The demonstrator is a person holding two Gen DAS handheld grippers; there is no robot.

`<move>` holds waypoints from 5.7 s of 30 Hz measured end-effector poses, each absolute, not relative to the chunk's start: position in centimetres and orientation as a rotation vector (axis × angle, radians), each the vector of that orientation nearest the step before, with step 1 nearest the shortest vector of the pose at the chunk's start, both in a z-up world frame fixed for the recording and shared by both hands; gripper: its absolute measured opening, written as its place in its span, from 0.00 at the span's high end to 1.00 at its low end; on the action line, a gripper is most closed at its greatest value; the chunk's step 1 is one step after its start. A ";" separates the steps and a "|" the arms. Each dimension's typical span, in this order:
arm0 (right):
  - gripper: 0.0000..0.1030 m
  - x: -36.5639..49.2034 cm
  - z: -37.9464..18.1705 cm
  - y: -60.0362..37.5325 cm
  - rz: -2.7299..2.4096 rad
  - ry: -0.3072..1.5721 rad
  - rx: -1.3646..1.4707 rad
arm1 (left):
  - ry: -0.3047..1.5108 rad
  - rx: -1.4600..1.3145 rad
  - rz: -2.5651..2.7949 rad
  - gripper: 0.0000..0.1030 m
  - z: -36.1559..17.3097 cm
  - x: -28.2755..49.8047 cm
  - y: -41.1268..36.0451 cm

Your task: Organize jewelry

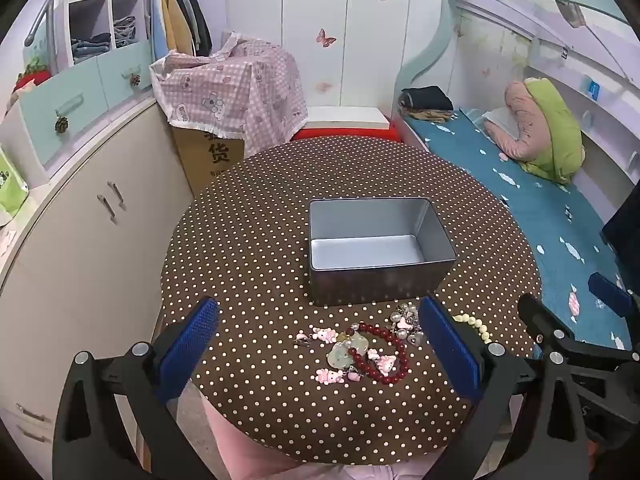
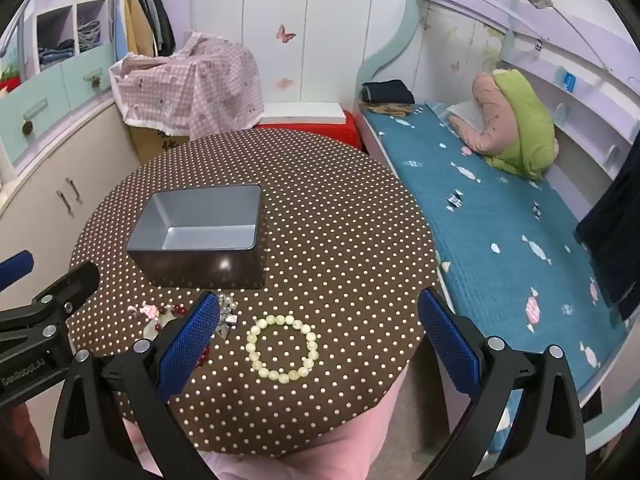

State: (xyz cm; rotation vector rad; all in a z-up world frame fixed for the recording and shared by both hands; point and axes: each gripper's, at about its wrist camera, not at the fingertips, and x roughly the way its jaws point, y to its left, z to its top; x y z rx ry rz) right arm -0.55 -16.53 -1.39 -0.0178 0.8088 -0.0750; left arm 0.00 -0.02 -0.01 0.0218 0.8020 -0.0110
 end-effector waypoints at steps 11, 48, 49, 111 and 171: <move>0.07 -0.2 -1.6 -16.6 -0.067 0.826 -0.006 | 0.807 0.009 -0.014 0.07 0.0 0.0 0.1; 0.07 -0.7 -1.5 -16.8 -0.066 0.822 -0.001 | 0.830 0.009 -0.019 0.08 -0.7 0.1 0.0; 0.07 -0.7 -1.5 -16.8 -0.066 0.822 -0.001 | 0.831 0.008 -0.019 0.08 -0.7 0.1 0.1; 0.07 0.8 -7.2 -19.0 -0.080 0.990 0.054 | 1.026 -0.023 -0.152 0.08 -5.2 2.0 -1.2; 0.90 3.9 -7.7 -18.7 0.086 0.972 0.089 | 1.002 0.018 -0.237 0.94 -3.1 4.6 -1.4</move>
